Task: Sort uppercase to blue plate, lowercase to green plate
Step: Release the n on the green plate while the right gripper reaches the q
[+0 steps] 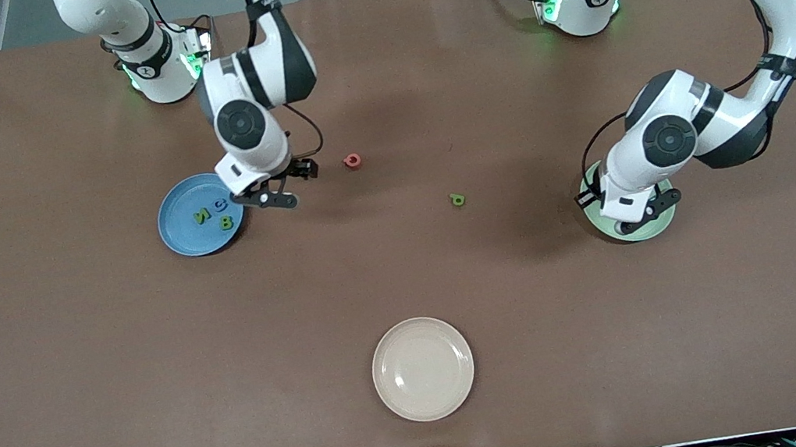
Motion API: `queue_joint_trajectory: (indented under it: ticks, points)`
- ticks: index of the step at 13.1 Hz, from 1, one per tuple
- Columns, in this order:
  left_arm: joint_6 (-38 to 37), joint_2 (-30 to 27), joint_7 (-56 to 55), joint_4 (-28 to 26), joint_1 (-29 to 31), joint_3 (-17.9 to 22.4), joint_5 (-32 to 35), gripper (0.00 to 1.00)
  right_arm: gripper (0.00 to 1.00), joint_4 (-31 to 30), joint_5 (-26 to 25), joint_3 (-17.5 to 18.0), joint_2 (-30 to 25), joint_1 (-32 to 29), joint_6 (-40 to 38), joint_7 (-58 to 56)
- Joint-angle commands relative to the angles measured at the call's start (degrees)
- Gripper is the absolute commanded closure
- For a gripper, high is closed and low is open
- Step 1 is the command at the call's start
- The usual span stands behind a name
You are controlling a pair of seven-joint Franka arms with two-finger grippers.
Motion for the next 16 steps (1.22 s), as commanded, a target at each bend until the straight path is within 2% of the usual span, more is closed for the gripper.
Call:
queue_joint_trajectory:
  ticks: [1,3,6,10,12,16]
  points:
    - [-0.46,-1.32,5.81,-2.72,4.70,-1.32,1.44,0.87,0.00,-3.66,5.48,-1.04,-1.02,5.70,5.12,14.94]
    - [-0.46,-1.23,9.68,-3.51,7.26,-1.33,3.36,0.87,0.00,-3.75,7.35,-0.17,0.02,8.51,9.51,28.74]
    - [0.24,-0.53,13.20,-3.96,9.81,-1.06,6.18,0.87,0.00,-3.75,7.97,5.26,0.91,8.71,17.25,43.01]
    - [1.65,0.53,15.15,-4.04,10.26,0.87,8.55,0.87,0.00,-3.23,9.27,8.53,6.17,8.00,18.41,46.21]
    - [2.44,0.88,15.32,-4.22,10.26,1.57,8.82,0.87,0.01,-2.78,10.69,8.62,7.32,7.56,18.50,46.12]
    - [4.64,1.40,15.32,-5.19,10.17,3.07,11.29,0.86,0.13,-1.55,10.95,8.71,7.41,6.51,18.32,46.12]
